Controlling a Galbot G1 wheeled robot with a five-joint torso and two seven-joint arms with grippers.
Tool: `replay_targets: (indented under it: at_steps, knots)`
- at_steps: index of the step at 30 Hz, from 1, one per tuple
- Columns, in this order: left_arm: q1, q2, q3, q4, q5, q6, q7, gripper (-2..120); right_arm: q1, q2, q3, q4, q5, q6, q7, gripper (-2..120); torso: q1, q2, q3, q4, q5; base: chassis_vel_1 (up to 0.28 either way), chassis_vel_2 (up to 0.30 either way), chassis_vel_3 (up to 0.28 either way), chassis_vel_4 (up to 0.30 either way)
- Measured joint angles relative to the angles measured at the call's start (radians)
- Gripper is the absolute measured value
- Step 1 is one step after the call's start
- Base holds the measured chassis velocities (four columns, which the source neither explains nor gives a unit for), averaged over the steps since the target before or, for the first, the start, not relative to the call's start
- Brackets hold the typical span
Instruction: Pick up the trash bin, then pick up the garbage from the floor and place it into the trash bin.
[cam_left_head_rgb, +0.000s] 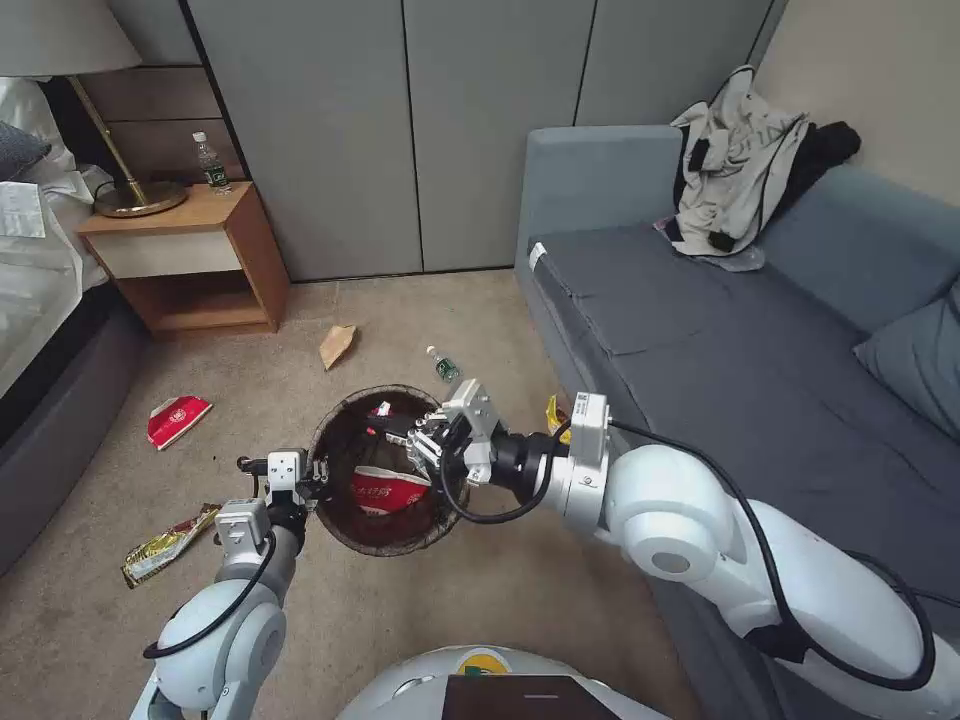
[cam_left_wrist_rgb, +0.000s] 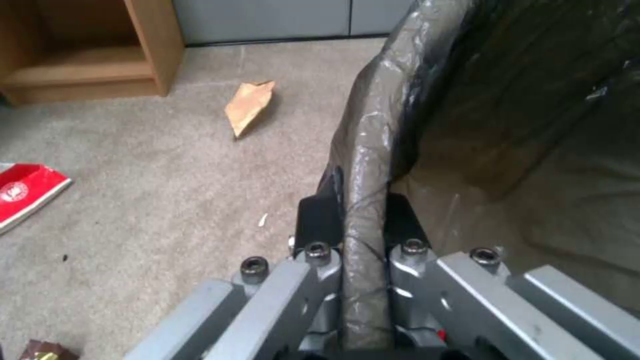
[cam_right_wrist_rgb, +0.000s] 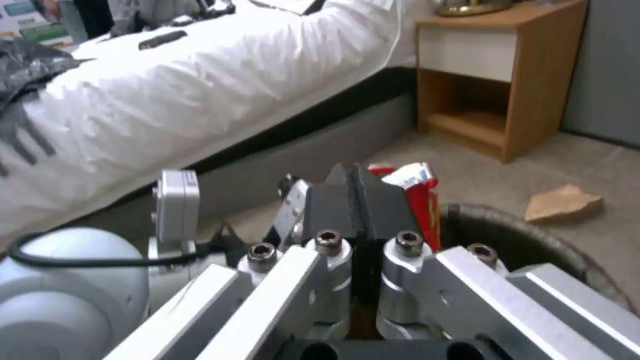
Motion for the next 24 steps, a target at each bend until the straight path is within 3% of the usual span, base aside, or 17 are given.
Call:
replay_targets:
  at_steps: [9,18,24]
  knots:
    - [0.005,-0.004,-0.002,-0.009,0.002,-0.001,0.0,0,-0.009,0.006,-0.018,-0.006,-0.039,-0.017,0.0,3,0.0,0.0,0.0,0.0,0.0,0.0,0.0,0.0,0.0]
    - [0.009,-0.009,-0.002,-0.016,0.004,-0.002,0.0,0,-0.027,0.017,-0.025,-0.015,-0.089,-0.022,0.019,41,0.0,0.0,0.0,0.0,0.0,0.0,0.0,0.0,0.0]
    - [0.009,-0.009,-0.001,-0.016,0.005,-0.003,0.0,0,-0.027,0.021,-0.025,-0.015,-0.089,-0.023,0.022,59,0.0,0.0,0.0,0.0,0.0001,0.0,0.0,0.0,0.0]
